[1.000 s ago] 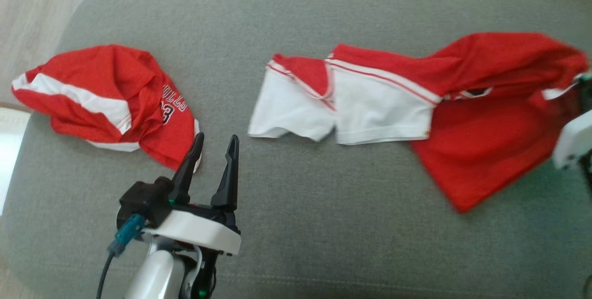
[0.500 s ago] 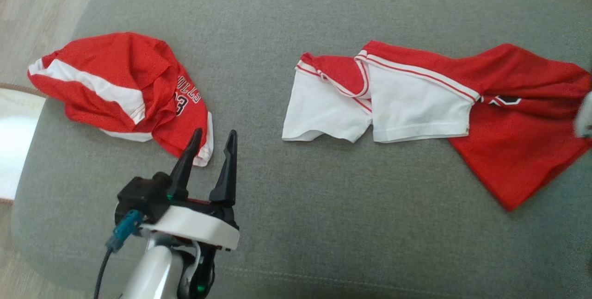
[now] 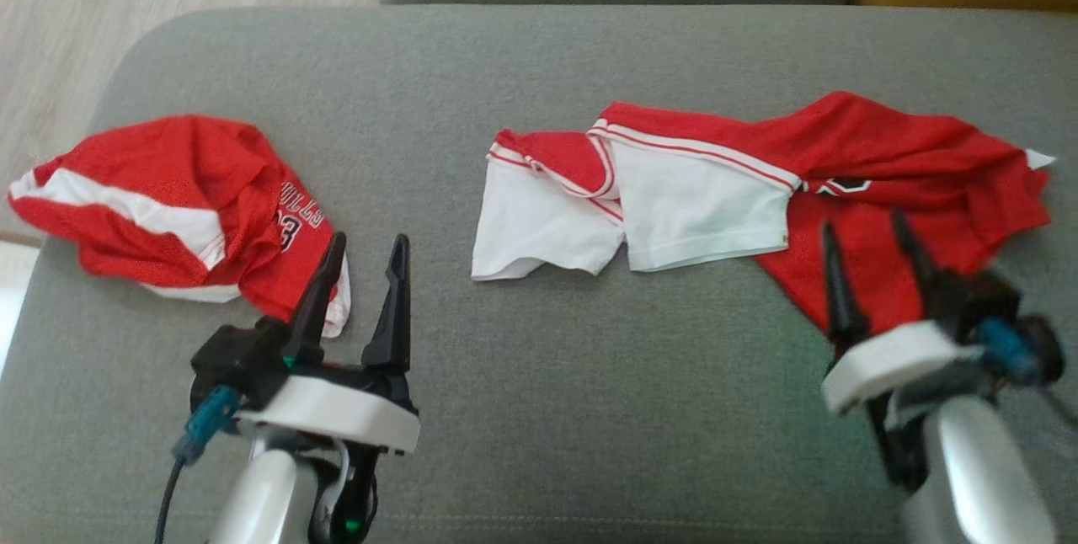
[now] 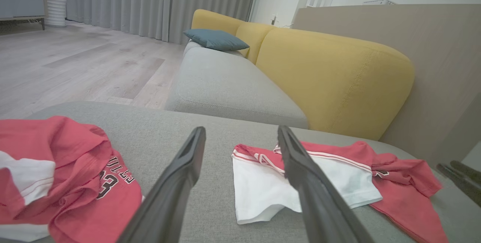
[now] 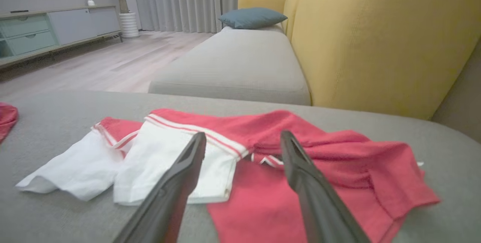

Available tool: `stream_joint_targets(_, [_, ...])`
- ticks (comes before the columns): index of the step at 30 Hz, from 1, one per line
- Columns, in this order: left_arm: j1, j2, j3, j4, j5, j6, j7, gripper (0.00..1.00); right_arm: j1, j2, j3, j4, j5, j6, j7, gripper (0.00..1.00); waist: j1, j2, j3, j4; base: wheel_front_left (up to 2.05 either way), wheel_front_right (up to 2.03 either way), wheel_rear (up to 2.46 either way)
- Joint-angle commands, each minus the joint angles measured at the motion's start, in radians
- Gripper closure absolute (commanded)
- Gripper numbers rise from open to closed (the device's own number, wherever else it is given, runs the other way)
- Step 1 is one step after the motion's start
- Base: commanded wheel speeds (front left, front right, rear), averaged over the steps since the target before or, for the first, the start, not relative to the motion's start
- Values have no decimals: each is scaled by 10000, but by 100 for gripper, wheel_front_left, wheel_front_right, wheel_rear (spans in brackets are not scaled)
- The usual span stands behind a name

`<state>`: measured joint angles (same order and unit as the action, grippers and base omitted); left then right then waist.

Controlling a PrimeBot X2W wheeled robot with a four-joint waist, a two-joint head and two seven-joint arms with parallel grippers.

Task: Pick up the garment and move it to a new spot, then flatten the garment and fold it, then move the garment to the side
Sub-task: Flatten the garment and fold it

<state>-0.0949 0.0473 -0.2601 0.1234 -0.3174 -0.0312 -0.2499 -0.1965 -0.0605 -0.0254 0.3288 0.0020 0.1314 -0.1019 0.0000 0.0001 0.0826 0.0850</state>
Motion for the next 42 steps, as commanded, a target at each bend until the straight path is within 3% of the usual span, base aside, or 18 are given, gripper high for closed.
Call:
stream_joint_targets(1, [-109,30,379,-374,119,-13,-118,0,-80,68,379,-430,113,-7,-188,0,0,-1,-99,-93,0,0,0])
stream_joint_targets(10, [45,30,330,-414,203,-83,-118,0,803,100,1298,-625,976,-7,-681,0,0,-1,-109,-183,0,0,0])
stream_joint_targets(20, [-147,30,155,-371,235,-138,-118,0,332,101,1740,-492,-68,-7,-486,0,0,-1,241,184,0,0,0])
stream_joint_targets(27, [-332,30,-86,-340,52,-54,-118,0,-398,-246,2376,584,-1173,-7,-62,0,0,-1,732,865,0,0,0])
stream_joint_targets(42, [-641,29,-431,-320,-105,57,-118,0,-1746,-723,2186,2864,-2108,-7,-235,0,0,-1,1473,1990,0,0,0])
